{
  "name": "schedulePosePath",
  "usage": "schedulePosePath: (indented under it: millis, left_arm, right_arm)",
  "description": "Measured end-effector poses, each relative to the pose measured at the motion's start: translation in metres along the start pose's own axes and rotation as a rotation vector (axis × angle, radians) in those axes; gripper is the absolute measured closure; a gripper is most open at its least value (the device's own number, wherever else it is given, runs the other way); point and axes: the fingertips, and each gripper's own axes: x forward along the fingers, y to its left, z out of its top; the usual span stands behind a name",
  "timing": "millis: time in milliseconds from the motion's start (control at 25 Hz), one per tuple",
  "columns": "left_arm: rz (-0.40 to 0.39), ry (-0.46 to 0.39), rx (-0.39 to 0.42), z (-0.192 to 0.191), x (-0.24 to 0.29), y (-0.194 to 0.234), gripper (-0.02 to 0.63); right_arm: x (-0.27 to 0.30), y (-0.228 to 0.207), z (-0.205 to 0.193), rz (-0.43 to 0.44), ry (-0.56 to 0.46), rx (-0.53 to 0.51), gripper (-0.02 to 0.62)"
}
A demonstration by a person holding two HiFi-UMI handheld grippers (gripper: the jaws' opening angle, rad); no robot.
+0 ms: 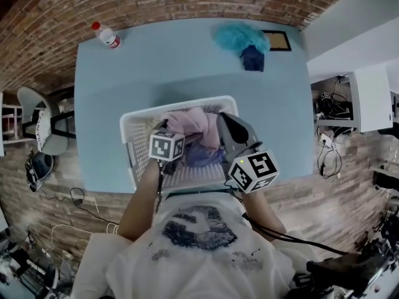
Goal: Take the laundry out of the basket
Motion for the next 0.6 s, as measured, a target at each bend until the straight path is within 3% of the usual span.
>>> schedulePosePath:
  millis: [240,400,600]
  left_arm:
    - [0.036,0.018,0.023,-0.002,0.003,0.004,0.046]
    - [0.045,0.020,0.018,0.002,-0.006,0.005,0.192]
    - [0.042,0.006,0.001,0.008,-0.016,0.001,0.319]
  right_arm:
    - [-0.001,0.001,0.000,0.011,-0.001,0.003,0.597]
    - [-0.003,-0.002,0.001,0.009,-0.001,0.004,0.597]
    - [-0.010,-0.002,0.001,0.005,-0.007,0.005,0.597]
